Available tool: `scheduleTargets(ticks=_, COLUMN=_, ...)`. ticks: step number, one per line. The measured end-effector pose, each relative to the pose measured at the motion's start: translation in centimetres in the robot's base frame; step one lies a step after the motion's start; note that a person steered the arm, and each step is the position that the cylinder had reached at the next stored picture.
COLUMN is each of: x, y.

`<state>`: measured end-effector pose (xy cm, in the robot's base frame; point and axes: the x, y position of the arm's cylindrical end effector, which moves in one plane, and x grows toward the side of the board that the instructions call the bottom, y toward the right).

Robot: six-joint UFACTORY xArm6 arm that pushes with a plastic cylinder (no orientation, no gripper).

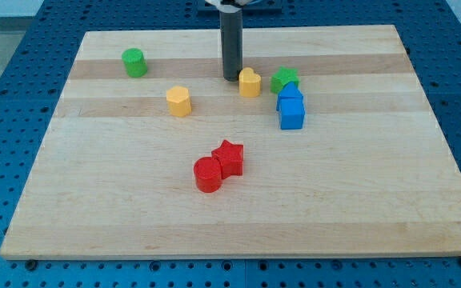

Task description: Move yellow heart to green star

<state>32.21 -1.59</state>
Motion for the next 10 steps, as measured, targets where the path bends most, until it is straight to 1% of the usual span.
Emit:
scheduleTargets(ticks=3, x=1.9, y=-0.2)
scheduleTargets(ticks=4, x=2.0, y=-0.5)
scheduleTargets(ticks=6, x=4.1, y=-1.7)
scheduleTargets(ticks=7, x=5.0, y=-1.1)
scheduleTargets(ticks=10, x=5.0, y=1.1)
